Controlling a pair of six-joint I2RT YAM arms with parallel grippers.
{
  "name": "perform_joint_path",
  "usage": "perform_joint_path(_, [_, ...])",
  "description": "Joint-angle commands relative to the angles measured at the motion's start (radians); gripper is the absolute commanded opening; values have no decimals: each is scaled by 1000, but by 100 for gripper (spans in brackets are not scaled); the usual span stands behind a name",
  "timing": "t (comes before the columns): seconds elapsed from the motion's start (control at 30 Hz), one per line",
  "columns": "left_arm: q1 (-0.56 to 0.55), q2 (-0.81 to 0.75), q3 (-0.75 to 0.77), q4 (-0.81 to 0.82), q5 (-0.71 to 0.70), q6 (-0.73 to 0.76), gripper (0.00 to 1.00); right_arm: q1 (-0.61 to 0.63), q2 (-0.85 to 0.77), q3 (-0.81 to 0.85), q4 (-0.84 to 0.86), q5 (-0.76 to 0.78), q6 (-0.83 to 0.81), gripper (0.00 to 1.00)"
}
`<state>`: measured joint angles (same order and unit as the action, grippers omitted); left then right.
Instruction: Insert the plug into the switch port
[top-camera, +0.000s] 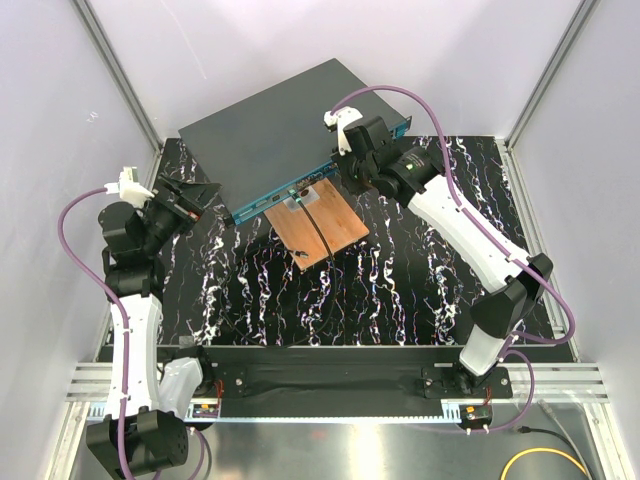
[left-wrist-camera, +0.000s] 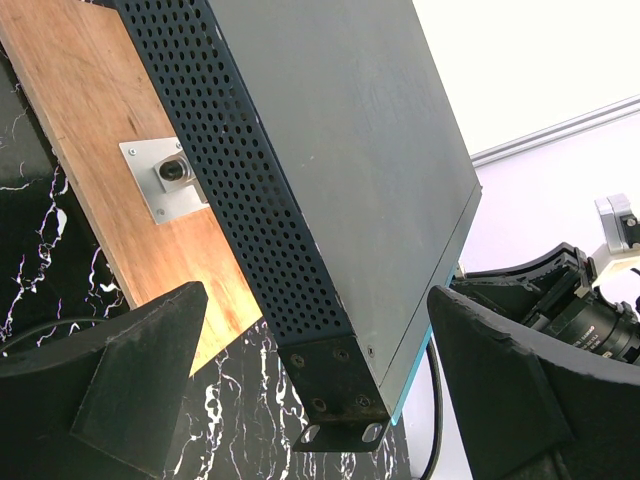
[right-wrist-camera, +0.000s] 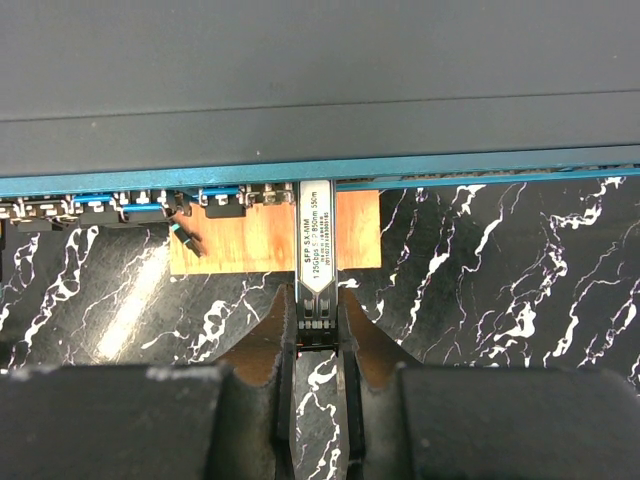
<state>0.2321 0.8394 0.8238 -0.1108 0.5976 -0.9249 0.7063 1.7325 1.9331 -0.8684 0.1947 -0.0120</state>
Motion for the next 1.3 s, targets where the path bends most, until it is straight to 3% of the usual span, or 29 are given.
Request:
perform_joint_path(0.0, [6,1,6,53,21,-5,99,12,-39,40,14,38,-13,0])
perform_joint_path(0.67, [6,1,3,56,24,-6,99,22,-16,61,5,-32,-6,0])
perform_joint_path(1.27, [6,-3,11,45,27,0,99,22,2,23,12,-3,-2,0])
